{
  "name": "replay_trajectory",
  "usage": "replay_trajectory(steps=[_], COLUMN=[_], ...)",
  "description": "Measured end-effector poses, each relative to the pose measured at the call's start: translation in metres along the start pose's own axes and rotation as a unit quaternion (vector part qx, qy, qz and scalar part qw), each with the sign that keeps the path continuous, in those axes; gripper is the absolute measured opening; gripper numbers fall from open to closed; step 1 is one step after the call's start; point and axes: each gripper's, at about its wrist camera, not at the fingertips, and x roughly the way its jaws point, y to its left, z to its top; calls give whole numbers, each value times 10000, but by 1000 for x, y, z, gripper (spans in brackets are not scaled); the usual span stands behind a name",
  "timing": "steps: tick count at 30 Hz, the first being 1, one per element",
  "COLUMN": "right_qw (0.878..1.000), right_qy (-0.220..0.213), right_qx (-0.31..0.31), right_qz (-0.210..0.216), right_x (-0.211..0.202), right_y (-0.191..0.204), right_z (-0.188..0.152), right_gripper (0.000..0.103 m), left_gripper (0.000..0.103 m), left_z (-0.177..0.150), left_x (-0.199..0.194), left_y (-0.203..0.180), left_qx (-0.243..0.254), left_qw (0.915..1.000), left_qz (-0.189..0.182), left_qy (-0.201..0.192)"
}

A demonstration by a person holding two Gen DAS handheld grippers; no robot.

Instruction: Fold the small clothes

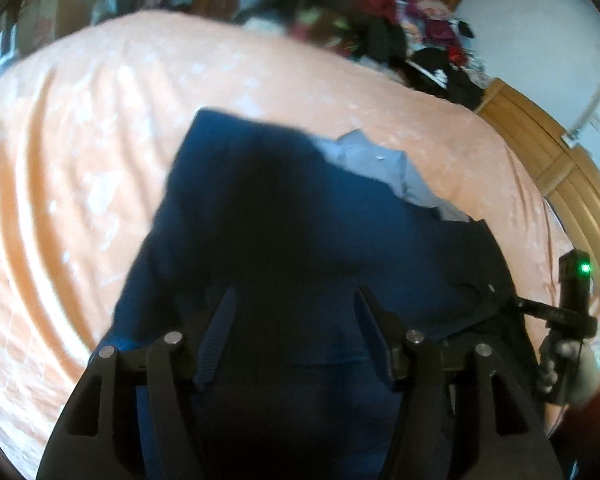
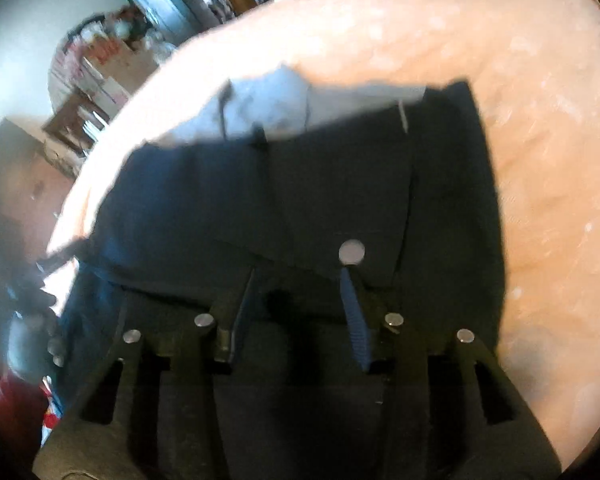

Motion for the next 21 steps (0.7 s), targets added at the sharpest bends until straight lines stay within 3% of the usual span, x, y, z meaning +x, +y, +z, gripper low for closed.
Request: replay_trajectory(steps=[3, 5, 7, 12, 14, 17, 19, 21], right_qw=[9997, 9976, 9981, 9978, 9984, 9976, 9974, 9973], right_qy=[-44, 352, 242, -405, -291, 318, 242, 129], right_qx=[184, 331, 407, 36, -113, -124, -214, -285], right_qz=[-124, -489, -394, -518, -469, -605, -650, -669], right_x=[-2, 18, 16, -8, 7, 39, 36, 25], right_y=[-22, -37, -41, -8, 4, -5, -1, 7], right_z=[4, -4, -12, 5, 10, -2, -3, 0], right_gripper=[51, 48, 48, 47, 47, 48, 48, 48], left_gripper=[65, 64, 60, 60, 62, 71, 81, 81], left_z=[-4, -8, -2, 15, 17, 2, -4, 1], left_x=[25, 32, 24, 6, 23, 70, 72, 61], left_y=[6, 11, 3, -51, -74, -87, -96, -96], left_qx=[-85, -190, -166, 506, 736, 1021, 1321, 1250], left_qw=[9987, 9983, 9972, 9982, 9970, 9899, 9857, 9871], left_qz=[283, 337, 553, 335, 178, 536, 753, 700], left_qy=[404, 444, 474, -35, 146, 824, 732, 713])
